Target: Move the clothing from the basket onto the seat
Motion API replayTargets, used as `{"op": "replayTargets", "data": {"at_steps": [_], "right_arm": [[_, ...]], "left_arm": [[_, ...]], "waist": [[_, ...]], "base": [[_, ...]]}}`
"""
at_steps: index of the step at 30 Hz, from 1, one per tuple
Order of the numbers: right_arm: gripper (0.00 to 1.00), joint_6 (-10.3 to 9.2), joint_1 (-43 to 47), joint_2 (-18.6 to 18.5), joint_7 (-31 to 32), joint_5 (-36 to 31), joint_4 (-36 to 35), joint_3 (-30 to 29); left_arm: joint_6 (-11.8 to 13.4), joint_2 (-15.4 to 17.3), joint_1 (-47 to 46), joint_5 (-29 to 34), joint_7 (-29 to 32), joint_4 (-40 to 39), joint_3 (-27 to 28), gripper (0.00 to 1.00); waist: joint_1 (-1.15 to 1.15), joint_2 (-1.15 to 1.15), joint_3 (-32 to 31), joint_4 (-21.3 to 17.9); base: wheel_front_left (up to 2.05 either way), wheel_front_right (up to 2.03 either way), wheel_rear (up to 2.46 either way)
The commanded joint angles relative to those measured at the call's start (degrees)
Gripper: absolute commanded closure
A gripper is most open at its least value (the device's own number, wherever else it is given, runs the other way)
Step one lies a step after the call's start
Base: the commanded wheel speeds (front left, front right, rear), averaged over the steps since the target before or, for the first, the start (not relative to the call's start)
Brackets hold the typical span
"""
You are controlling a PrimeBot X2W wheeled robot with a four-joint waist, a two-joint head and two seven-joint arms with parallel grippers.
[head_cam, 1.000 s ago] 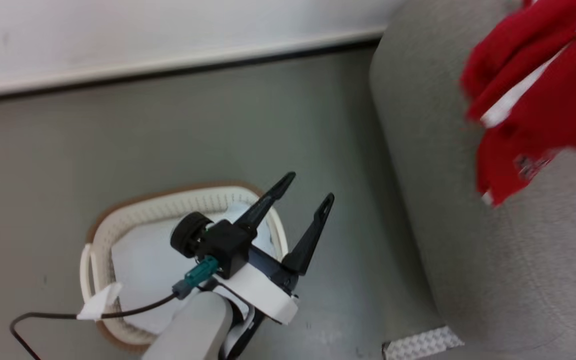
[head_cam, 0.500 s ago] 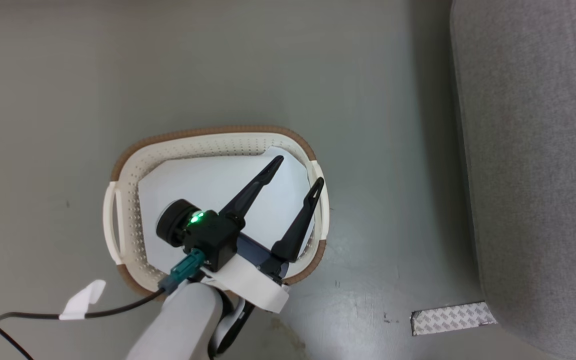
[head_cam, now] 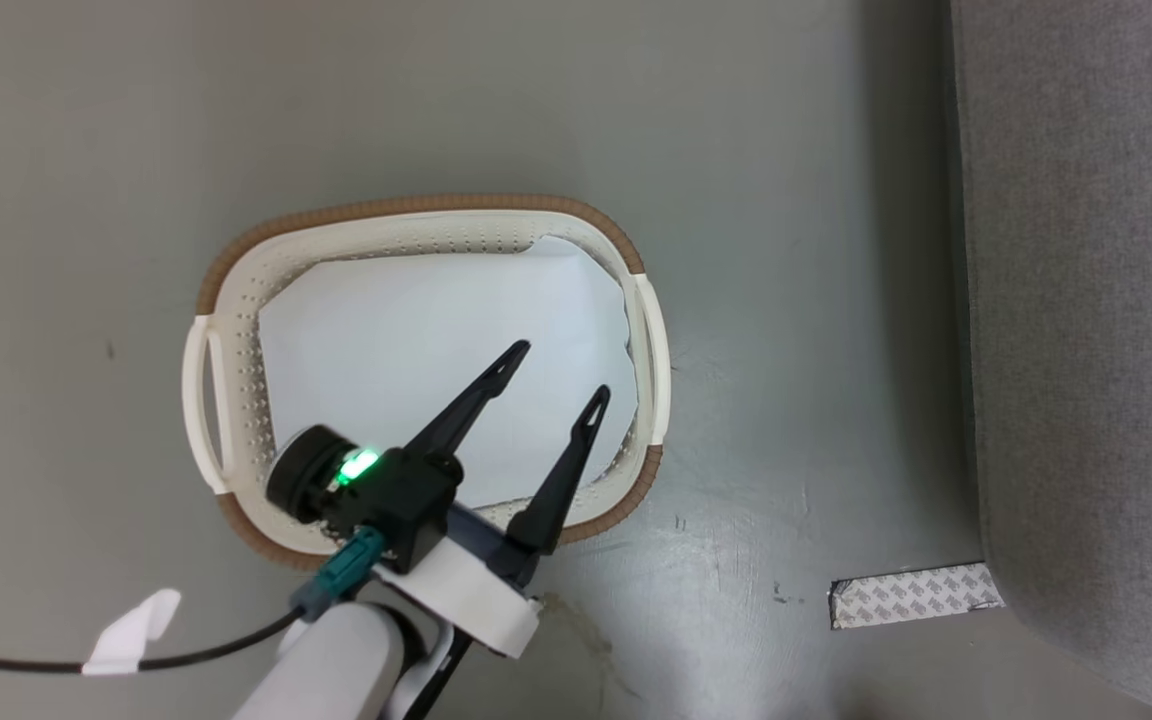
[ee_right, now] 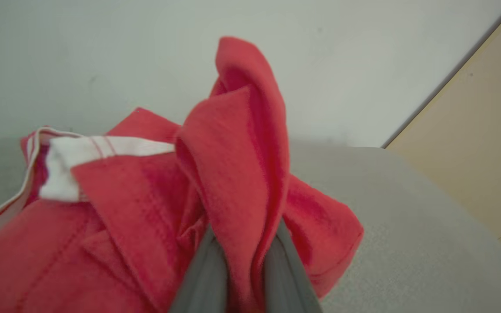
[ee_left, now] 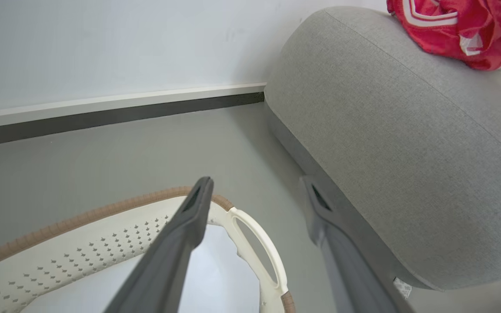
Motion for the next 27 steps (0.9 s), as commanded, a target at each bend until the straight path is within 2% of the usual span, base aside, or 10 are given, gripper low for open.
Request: {"op": "replayTargets", "data": {"at_steps": [1,2,3,4,5,13,19,27], "right_arm": [[1.0,-0.15,0.34,1.34,-0.52,-2.02,0.8,-1.75],[1.0,-0.15,0.36,2.22,-0.61,-2.74,1.14,-2.66],[0.65,-0.15,0.43,3.18,-0.59,-3.8,1.35,-3.38],[0.24,-0.15,0.6,4.01,-0.58,-4.85,1.38,-3.9],[0.0,-0.15,0.81,4.6,-0.6,-5.77,1.07,-4.43],[0.0,-0.15,4.47,8.58,-0.63,-8.26,-5.12,-4.18],[0.0,-0.15,16.08,13.07,-0.57,-3.38,-19.1,-1.6],[0.0,-0.15,35.29,18.52,-0.58,0.1,-37.18,2.7]], "left_arm": [[0.45,0.96,1.15,0.28,0.39,-1.06,0.38,0.0],[0.65,1.15,1.45,0.21,0.67,-1.52,0.43,0.0],[0.78,1.35,1.74,0.11,0.84,-1.89,0.47,0.0],[0.98,1.51,2.04,-0.02,1.01,-2.15,0.52,0.0],[1.05,1.62,2.3,-0.17,1.25,-2.36,0.56,0.0],[1.81,0.88,2.65,-1.93,0.03,-1.9,1.13,0.0],[2.07,-1.04,3.1,-3.74,-2.79,1.94,2.1,0.0],[2.46,-3.63,6.25,-6.5,-5.08,8.7,5.16,0.0]], "waist": [[-0.01,0.0,0.11,-0.27],[-0.01,0.0,0.07,-0.35],[-0.01,0.0,-0.03,-0.45],[-0.01,0.0,-0.25,-0.57],[-0.01,0.0,-0.48,-0.67],[-0.01,0.0,-4.11,-1.93],[-0.01,0.0,-9.38,-2.08],[-0.01,0.0,-19.38,0.41]], "base": [[0.0,0.0,0.0],[0.0,0.0,0.0],[0.0,0.0,0.0],[0.0,0.0,0.0],[0.0,0.0,0.0],[0.0,0.0,0.0],[0.0,0.0,0.0],[0.0,0.0,0.0]]}}
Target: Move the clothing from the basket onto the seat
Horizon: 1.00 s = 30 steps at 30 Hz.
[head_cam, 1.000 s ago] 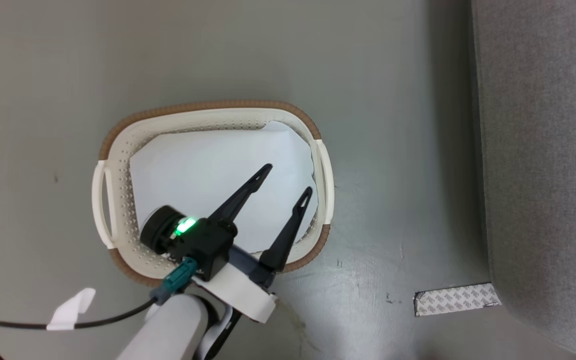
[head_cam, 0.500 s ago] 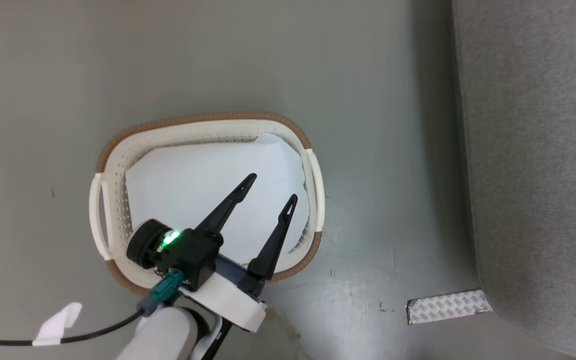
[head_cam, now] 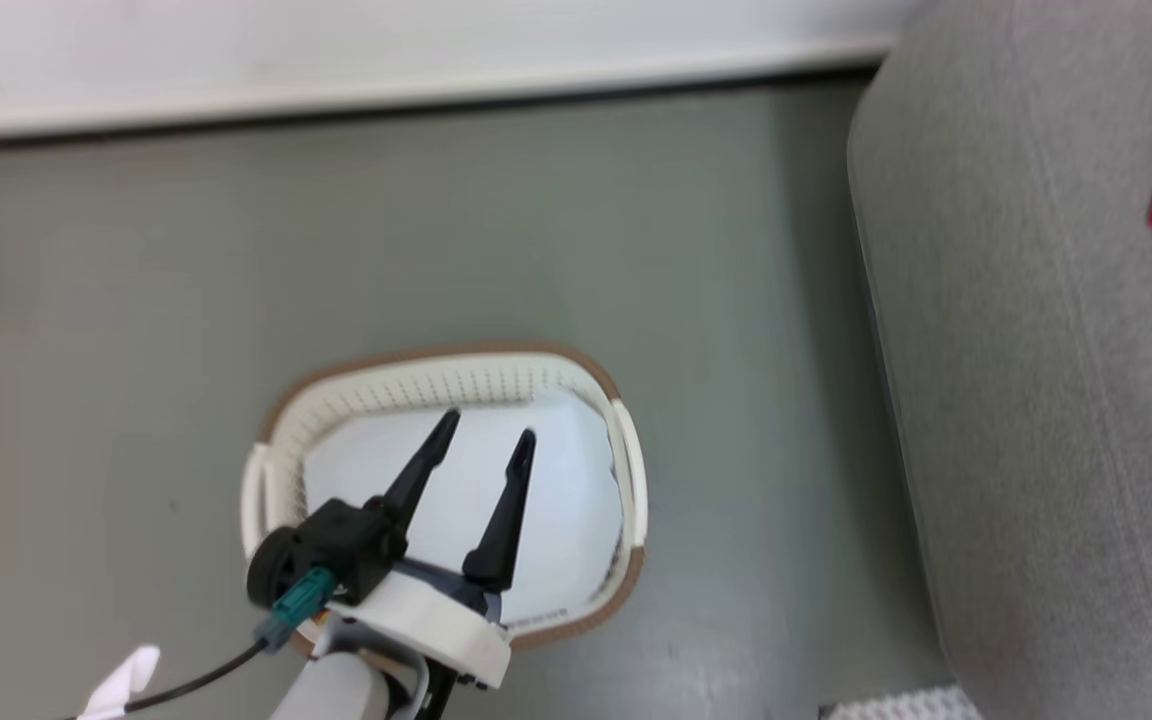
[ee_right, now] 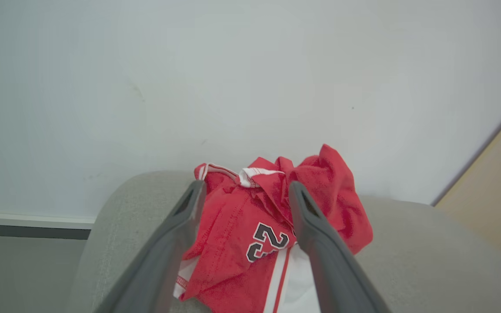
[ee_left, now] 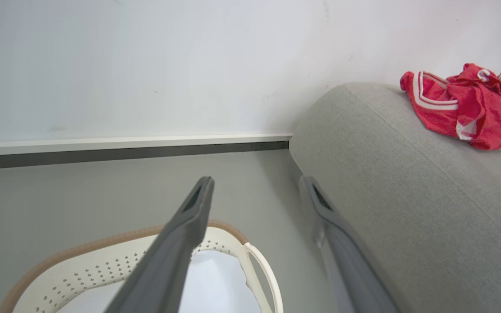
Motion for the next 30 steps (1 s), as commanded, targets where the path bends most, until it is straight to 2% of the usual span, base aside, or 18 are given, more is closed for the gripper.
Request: {"op": "replayTargets", "data": {"at_steps": [1,9,17,24,30], "right_arm": [[0.0,-0.15,2.66,0.84,0.02,-0.35,-1.84,0.59],[0.0,-0.15,15.97,6.99,0.03,-2.29,-12.07,6.02],[0.0,-0.15,27.22,12.42,0.03,-1.36,-15.55,11.98],[0.0,-0.15,34.06,13.87,0.03,-0.2,-14.32,14.9],[0.0,-0.15,35.22,13.93,0.02,1.75,-12.89,16.71]], "left_arm": [[0.09,-0.28,1.26,-0.4,-0.28,0.56,0.66,0.0],[0.4,-3.07,7.96,1.54,-0.32,1.27,8.0,0.0],[-0.24,-4.58,15.23,3.1,-0.32,4.77,14.62,0.0],[-1.25,-5.09,19.87,4.73,-0.32,6.05,19.66,0.0],[-2.06,-5.46,20.8,5.85,-0.32,4.84,22.0,0.0]], "waist": [[0.01,0.0,-4.5,1.86],[0.01,0.0,-14.02,5.6],[0.01,0.0,-22.81,9.41],[0.01,0.0,-26.87,11.47],[0.01,0.0,-27.63,11.79]], "base": [[0.0,0.0,0.0],[0.0,0.0,0.0],[0.0,0.0,0.0],[0.0,0.0,0.0],[0.0,0.0,0.0]]}}
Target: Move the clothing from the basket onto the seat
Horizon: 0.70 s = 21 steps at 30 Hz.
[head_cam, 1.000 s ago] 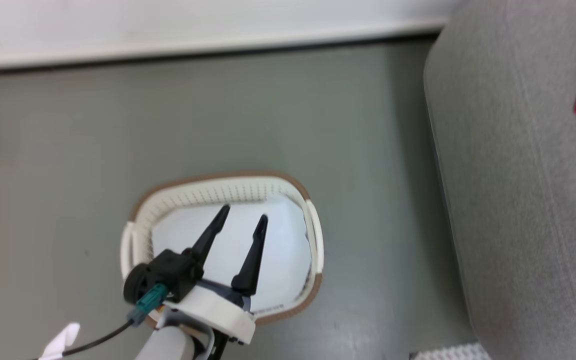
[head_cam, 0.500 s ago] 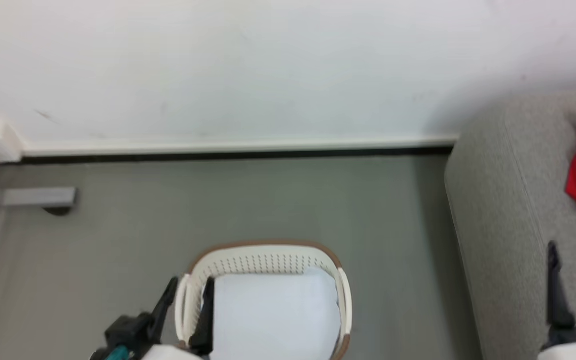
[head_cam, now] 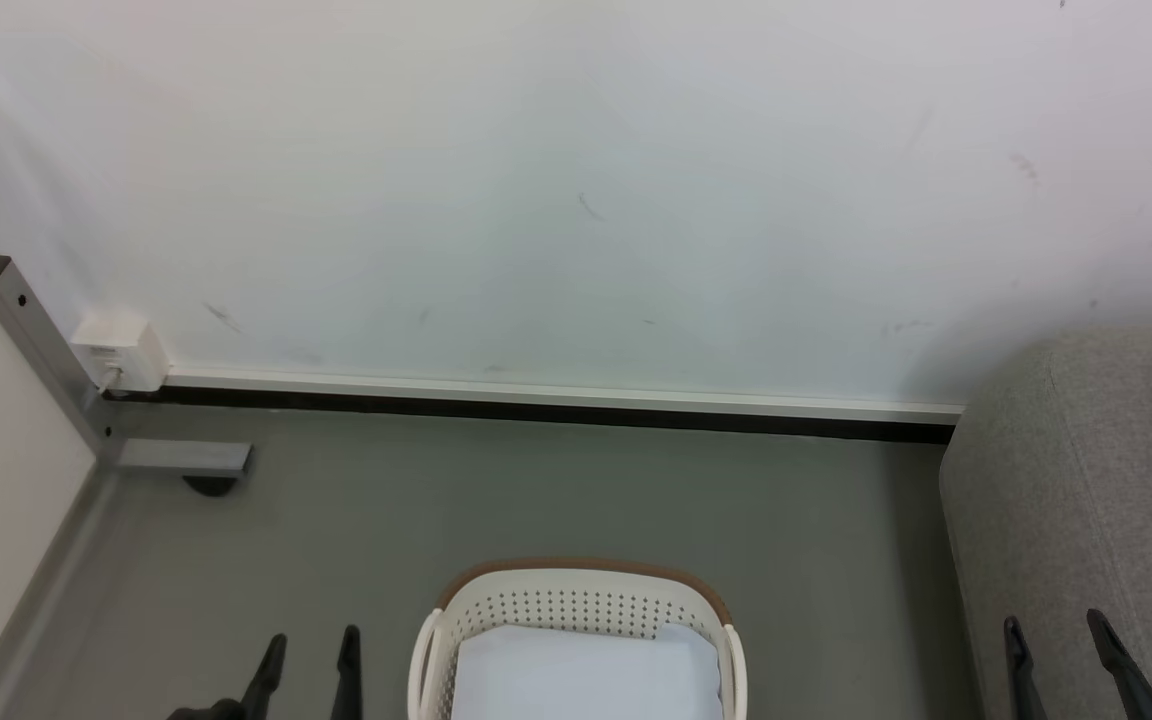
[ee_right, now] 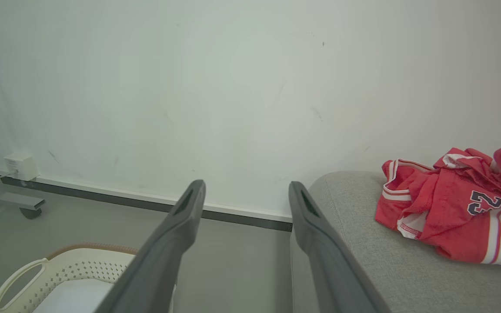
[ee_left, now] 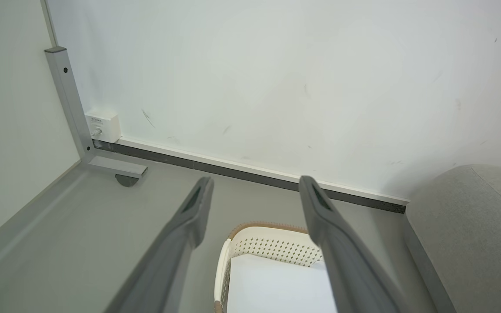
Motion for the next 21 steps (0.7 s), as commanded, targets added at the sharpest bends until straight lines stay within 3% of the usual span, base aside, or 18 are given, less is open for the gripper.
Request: {"op": "replayTargets", "data": {"at_steps": [1,5,6,10,21], "right_arm": [[0.0,-0.15,0.35,-0.05,0.05,0.44,0.46,0.11],[0.0,-0.15,-0.54,-0.03,0.05,0.2,1.08,0.55],[1.0,0.0,-0.32,0.01,0.0,0.03,0.95,0.55],[1.0,0.0,-0.02,0.34,0.19,0.46,2.74,0.55],[1.0,-0.01,-2.05,0.26,3.49,13.66,3.33,0.06]], "left_arm": [[-0.19,0.01,0.77,1.25,-0.04,-0.3,0.36,0.0],[-0.13,-0.05,0.97,1.48,-0.04,-0.64,0.84,0.0],[0.07,-0.2,0.31,1.41,0.0,-0.58,0.77,1.0],[0.06,-0.48,0.58,1.03,0.27,1.2,0.71,1.0],[-0.77,-0.42,-0.85,-10.84,3.63,0.69,2.21,1.0]], "waist": [[0.02,0.0,-0.08,-0.08],[0.02,0.0,-0.08,-0.4],[0.02,0.0,-0.08,-0.39],[0.02,0.0,-0.06,-0.42],[0.02,0.0,0.07,-0.59]], "base": [[0.0,0.0,0.0],[0.0,0.0,0.0],[0.0,0.0,0.0],[0.0,0.0,0.0],[0.0,0.0,0.0]]}}
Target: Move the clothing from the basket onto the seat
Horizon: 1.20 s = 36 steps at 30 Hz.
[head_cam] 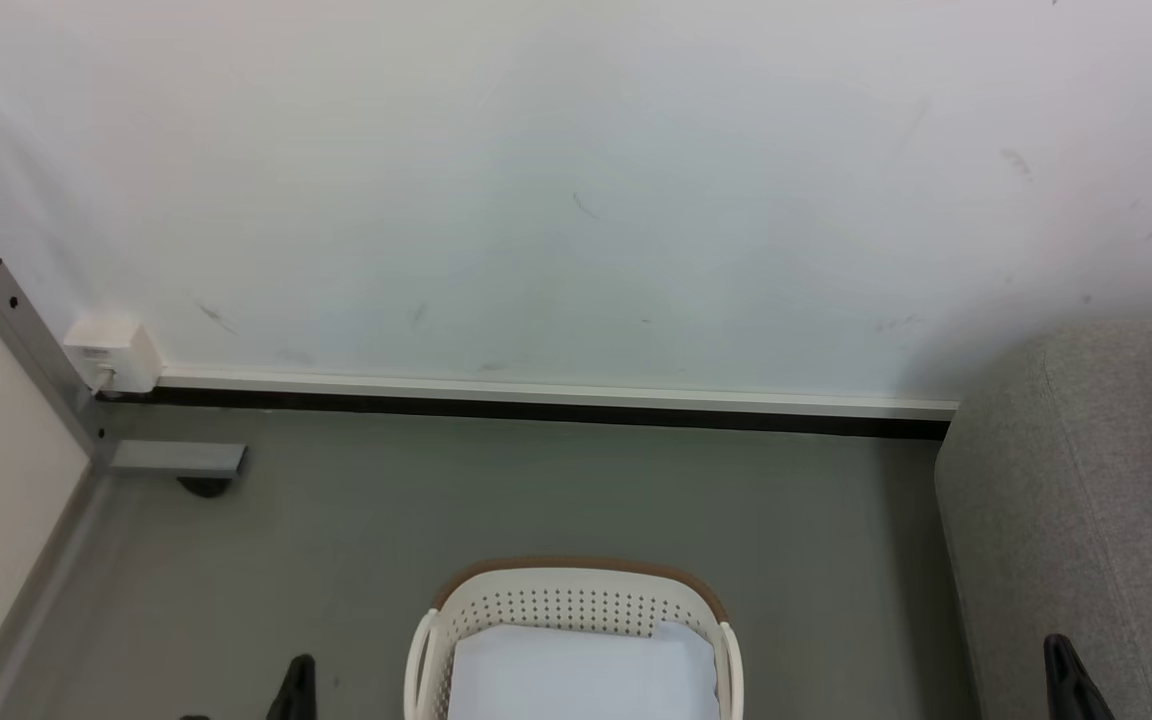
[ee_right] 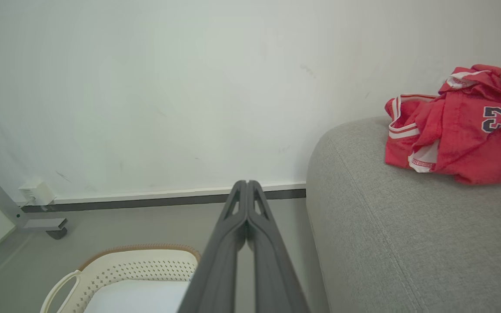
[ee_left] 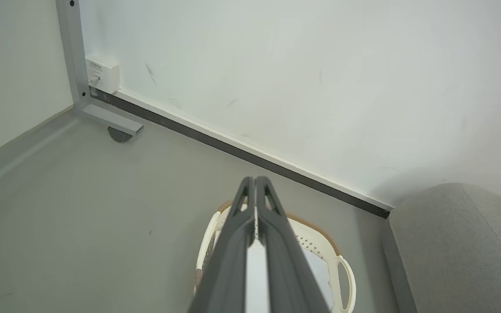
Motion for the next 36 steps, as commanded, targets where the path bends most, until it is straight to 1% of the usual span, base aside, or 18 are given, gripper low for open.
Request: {"op": "replayTargets", "data": {"at_steps": [1,8,9,10,11,23,36], "right_arm": [[1.0,-0.01,-1.73,-0.41,0.63,3.45,-0.56,-0.3],[1.0,-0.02,-2.77,-0.46,2.4,10.9,-0.34,-0.48],[1.0,-0.02,-2.77,-0.46,2.4,10.9,-0.34,-0.48],[1.0,-0.02,-3.08,-0.47,2.87,12.94,-0.27,-0.53],[1.0,-0.02,-3.08,-0.47,2.87,12.94,-0.27,-0.53],[1.0,-0.04,-4.71,-0.55,5.63,24.15,0.18,-0.86],[1.0,-0.05,-6.35,-0.63,8.19,34.73,0.63,-1.17]], "left_arm": [[-0.32,0.21,-1.57,-3.09,0.57,-1.2,0.48,1.0],[-0.8,0.25,-2.18,-9.85,2.26,-1.72,1.12,1.0],[-0.8,0.25,-2.18,-9.85,2.26,-1.72,1.12,1.0],[-0.93,0.26,-2.38,-11.68,2.73,-1.84,1.32,1.0],[-0.93,0.26,-2.38,-11.68,2.73,-1.84,1.32,1.0],[-1.62,0.32,-3.44,-21.88,5.45,-2.45,2.4,1.0],[-2.31,0.39,-4.45,-31.47,8.0,-2.98,3.51,1.0]], "waist": [[0.0,0.0,0.02,-0.03],[0.0,0.0,0.1,-0.14],[0.0,0.0,0.1,-0.14],[0.0,0.0,0.13,-0.17],[0.0,0.0,0.13,-0.17],[0.0,0.0,0.27,-0.36],[0.0,0.0,0.42,-0.56]], "base": [[0.0,0.0,0.0],[0.0,0.0,0.0],[0.0,0.0,0.0],[0.0,0.0,0.0],[0.0,0.0,0.0],[0.0,0.0,0.0],[0.0,0.0,0.0]]}}
